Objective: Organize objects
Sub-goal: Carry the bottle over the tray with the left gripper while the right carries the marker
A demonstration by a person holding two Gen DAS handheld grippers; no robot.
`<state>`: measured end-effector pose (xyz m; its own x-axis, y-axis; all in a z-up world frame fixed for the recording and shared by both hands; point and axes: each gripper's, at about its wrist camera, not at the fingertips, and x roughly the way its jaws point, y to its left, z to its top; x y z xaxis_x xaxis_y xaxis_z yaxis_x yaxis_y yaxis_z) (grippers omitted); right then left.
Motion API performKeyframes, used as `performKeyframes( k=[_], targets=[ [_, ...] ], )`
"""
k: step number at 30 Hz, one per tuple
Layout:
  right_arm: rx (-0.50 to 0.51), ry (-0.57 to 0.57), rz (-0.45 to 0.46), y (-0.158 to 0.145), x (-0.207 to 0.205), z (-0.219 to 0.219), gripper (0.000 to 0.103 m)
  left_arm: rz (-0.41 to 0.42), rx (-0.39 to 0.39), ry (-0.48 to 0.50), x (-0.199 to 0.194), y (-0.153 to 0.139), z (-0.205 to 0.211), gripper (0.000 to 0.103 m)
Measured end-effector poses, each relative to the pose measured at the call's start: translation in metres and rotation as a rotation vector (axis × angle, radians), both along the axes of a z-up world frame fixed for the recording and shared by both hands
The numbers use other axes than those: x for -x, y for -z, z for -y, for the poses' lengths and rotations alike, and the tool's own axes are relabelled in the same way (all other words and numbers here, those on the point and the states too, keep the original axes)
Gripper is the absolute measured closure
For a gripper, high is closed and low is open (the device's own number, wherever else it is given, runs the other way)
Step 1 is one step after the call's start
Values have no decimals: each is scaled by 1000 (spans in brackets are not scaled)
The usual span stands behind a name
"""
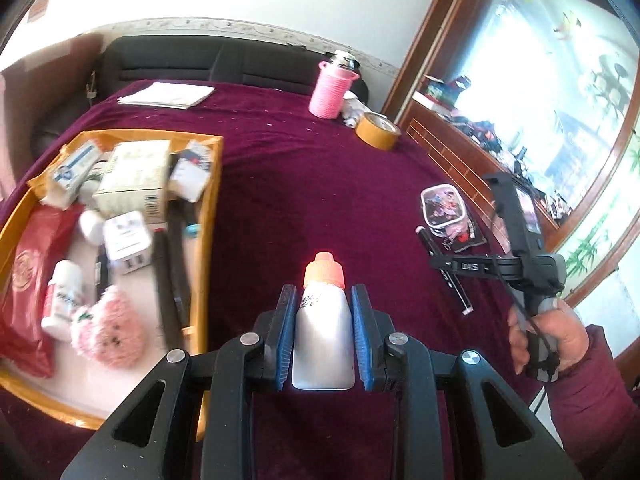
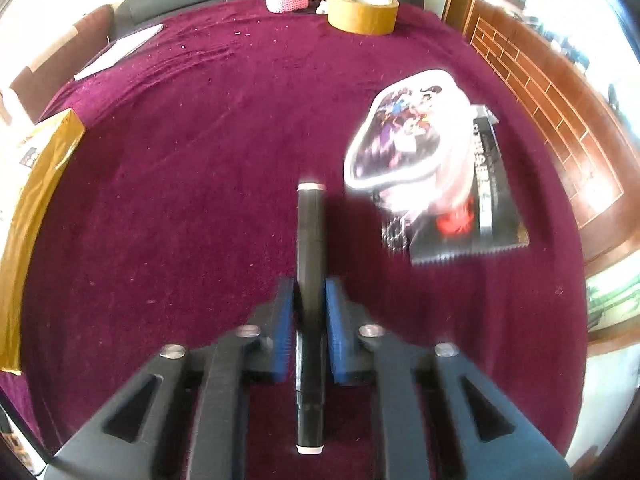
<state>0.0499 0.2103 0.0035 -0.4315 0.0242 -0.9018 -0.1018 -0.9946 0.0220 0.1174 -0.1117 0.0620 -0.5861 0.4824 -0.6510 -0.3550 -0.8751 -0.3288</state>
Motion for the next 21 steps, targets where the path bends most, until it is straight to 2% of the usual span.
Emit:
performKeyframes(
  k=[5,9,15,21],
  targets=[
    [175,-35,-65,-17,-17,0,91,-11,-12,-76,-2,-3,39,80],
    [313,-109,-122,-46,-29,20,91,-24,-19,-154,-2,-5,72,80],
    [421,-277,-160,-83,-35,95,91,2,-9,-264,7,6,114,80],
    [551,-389,-79,-73,-26,177,90,41,38,-294,16,26,125,80]
  ],
)
